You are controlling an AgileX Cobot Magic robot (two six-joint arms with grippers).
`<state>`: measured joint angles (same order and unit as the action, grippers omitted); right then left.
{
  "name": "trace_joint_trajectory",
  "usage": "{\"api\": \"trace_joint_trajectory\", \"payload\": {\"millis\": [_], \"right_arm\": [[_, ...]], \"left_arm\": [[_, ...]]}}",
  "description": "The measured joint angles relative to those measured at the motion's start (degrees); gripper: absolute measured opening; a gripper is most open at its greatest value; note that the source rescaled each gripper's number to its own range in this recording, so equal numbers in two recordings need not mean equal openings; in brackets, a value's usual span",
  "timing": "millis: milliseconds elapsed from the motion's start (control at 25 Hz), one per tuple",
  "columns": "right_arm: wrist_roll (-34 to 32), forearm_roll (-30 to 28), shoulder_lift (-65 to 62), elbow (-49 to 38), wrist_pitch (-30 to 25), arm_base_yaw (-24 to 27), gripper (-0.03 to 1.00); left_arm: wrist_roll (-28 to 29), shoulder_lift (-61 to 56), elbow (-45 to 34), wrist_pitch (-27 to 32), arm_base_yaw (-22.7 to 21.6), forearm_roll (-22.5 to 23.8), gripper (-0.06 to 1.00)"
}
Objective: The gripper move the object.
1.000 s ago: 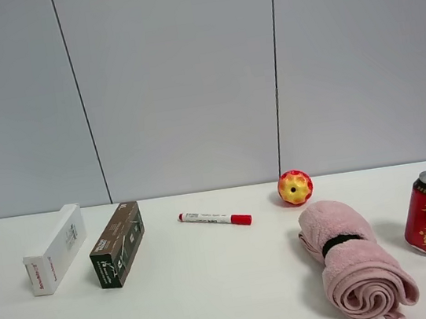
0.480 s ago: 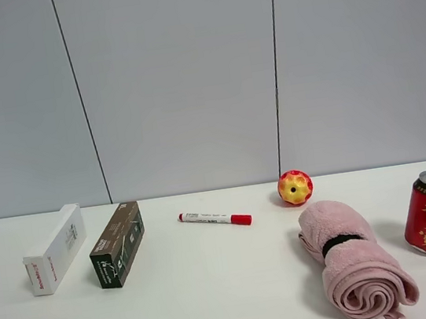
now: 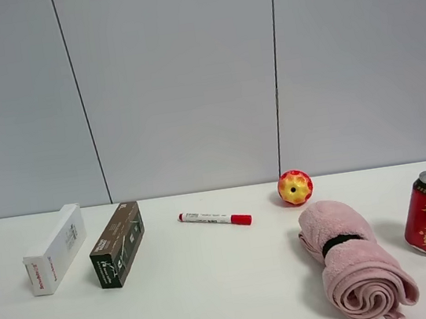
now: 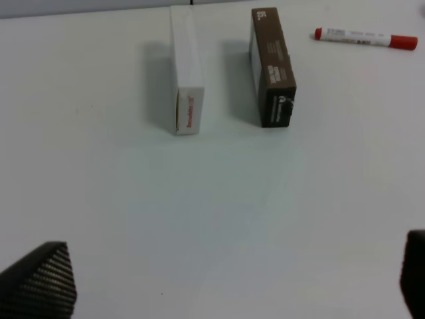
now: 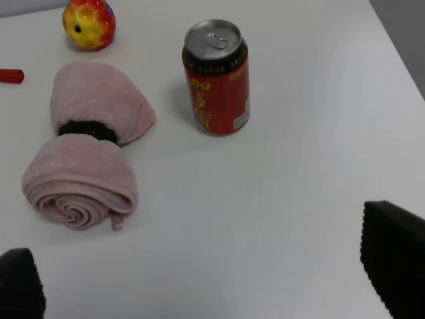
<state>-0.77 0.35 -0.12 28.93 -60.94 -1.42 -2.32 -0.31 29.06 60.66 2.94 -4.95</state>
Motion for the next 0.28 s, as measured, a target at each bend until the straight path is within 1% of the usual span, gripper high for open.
{"api": "trace_joint_trajectory", "payload": {"millis": [280], "right_arm": [[0.00,0.00,0.00,0.00,0.00,0.00,1.00]], "left_arm": [[0.00,0.00,0.00,0.00,0.00,0.00,1.00]]}}
